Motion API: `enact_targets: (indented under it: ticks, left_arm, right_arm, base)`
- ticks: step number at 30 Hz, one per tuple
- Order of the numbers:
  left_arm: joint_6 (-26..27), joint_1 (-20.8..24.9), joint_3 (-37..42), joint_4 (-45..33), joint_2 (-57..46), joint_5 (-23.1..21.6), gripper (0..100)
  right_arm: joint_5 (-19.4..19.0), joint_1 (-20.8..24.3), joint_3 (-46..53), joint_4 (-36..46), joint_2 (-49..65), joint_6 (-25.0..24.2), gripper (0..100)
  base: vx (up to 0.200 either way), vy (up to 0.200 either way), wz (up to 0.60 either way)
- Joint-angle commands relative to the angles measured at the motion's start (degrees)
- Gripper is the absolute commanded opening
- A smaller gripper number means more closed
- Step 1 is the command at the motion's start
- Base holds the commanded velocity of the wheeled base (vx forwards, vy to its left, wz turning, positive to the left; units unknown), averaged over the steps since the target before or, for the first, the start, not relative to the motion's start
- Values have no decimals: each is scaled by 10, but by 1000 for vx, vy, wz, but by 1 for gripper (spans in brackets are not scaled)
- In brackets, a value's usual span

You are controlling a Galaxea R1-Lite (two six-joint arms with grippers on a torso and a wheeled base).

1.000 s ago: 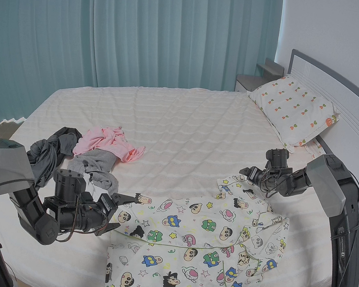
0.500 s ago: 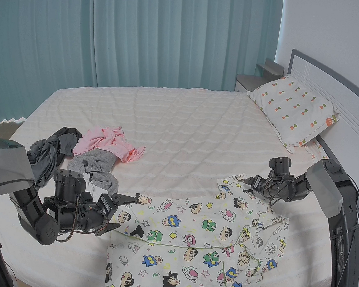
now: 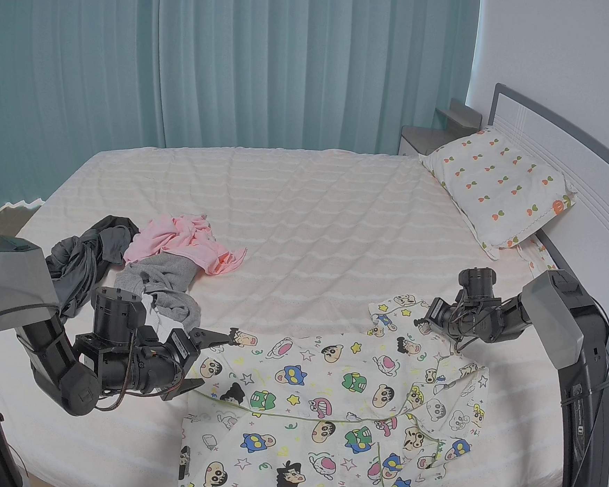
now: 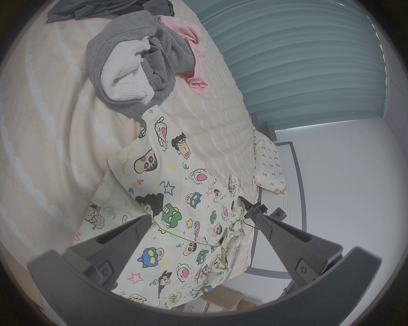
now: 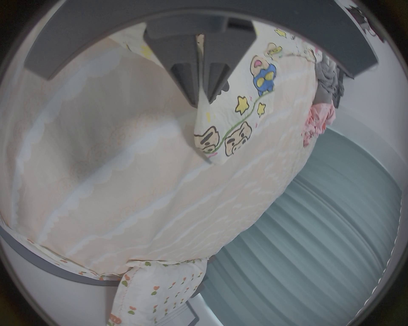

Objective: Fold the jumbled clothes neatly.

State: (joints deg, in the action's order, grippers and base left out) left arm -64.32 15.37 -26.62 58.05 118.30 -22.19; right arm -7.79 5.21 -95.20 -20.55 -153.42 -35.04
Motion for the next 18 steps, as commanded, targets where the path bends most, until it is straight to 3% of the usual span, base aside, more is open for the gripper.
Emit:
enact_targets:
  ticks: [1,10,15,16,18]
  left_arm:
    - [0,2,0,0,1,2,100]
    - [0,1,-2,0,3,2,100]
    - [0,1,-2,0,3,2,100]
    - [0,1,-1,1,3,2,100]
    - [0,1,1,4,3,2,100]
  right_arm:
    - [8,-5,-21,-5,0,-9,0]
    - [61,-10,-71,-14,-29,-10,0]
    - [69,-14,-77,-16,-32,-12,0]
    - [68,-15,-74,-15,-28,-13,100]
    - [69,-14,-68,-16,-22,-14,100]
  base:
    - [0,0,0]
    - [0,0,0]
    - [0,0,0]
    - [0,0,0]
    - [0,0,0]
